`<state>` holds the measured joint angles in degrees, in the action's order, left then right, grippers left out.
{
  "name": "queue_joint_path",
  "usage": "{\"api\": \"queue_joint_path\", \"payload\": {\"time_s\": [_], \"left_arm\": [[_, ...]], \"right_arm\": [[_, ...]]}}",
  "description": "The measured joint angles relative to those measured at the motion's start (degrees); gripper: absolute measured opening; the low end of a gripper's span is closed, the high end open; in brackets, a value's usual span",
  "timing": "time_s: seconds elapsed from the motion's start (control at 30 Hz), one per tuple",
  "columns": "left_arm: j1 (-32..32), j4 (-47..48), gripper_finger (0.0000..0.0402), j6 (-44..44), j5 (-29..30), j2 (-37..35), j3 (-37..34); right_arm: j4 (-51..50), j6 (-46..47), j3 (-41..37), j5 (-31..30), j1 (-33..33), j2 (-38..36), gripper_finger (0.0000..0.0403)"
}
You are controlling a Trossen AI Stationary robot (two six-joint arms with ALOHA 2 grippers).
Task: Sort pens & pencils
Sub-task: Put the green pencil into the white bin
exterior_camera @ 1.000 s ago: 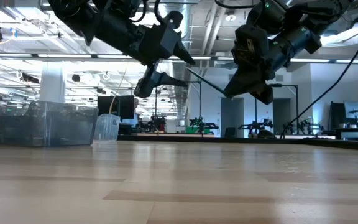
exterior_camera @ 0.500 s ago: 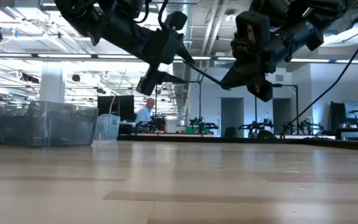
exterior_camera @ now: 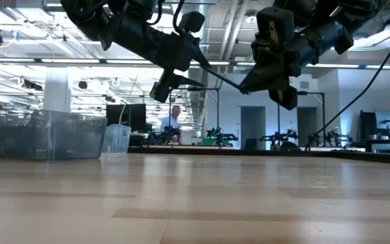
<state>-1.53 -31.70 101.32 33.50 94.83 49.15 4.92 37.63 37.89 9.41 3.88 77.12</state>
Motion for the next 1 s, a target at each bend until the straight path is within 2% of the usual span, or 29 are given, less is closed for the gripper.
{"api": "queue_joint_path", "payload": {"time_s": [0.27,0.8,1.0], "left_arm": [[-0.36,-0.01,0.0170,0.20,0.04,0.00,0.00],[0.86,0.02,0.0084,0.22,0.28,0.00,0.00],[2.10,0.04,0.0071,0.12,2.88,0.00,0.00]], "right_arm": [[1.17,0.06,0.00,0.00,-0.88,0.00,0.0042],[1.19,-0.51,0.00,-0.28,-0.42,0.00,0.0042],[1.19,-0.55,0.00,-0.44,0.73,0.00,0.0042]]}}
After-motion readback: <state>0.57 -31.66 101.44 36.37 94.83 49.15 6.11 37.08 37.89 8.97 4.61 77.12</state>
